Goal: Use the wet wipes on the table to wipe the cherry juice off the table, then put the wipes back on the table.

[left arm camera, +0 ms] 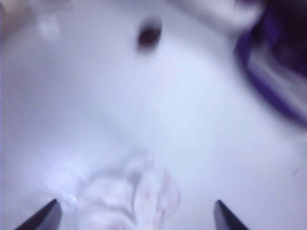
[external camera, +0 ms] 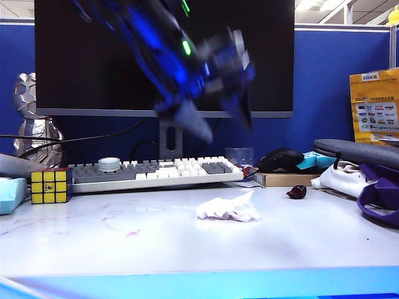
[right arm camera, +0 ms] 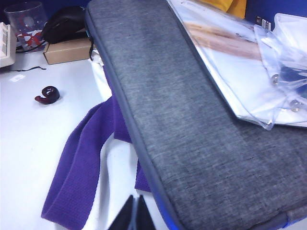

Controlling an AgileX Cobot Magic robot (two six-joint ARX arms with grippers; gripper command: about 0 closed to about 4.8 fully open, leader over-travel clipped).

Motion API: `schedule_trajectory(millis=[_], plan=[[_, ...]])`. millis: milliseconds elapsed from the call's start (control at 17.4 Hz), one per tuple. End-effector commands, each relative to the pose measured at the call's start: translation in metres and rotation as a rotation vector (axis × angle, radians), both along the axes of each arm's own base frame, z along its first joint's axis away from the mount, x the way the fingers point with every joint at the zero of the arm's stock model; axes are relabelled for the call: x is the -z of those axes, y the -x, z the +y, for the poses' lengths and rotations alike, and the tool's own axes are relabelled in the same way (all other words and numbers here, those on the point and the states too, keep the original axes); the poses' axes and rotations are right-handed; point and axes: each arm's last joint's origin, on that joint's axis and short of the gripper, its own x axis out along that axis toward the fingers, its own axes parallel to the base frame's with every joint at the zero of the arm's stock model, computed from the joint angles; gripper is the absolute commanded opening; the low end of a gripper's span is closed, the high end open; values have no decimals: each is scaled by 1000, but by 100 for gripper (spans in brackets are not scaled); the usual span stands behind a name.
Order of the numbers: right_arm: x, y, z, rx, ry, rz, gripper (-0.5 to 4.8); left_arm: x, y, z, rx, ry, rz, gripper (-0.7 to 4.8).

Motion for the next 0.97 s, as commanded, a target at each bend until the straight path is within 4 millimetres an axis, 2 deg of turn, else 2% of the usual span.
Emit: schedule_trajectory(millis=[57,401,688,974], plan=[[0,0,0,4,3,-2,0,11,-5,-5,-2,-73,83,390],[0,0,0,4,3,-2,0,36,-14,-14,0,-117,187,390],[0,0,0,4,3,-2,0,35,-24,-24,1,-144,217,389],[0,0,0,4,3,-2,0,49,-23,-22,6,-197,281,389]])
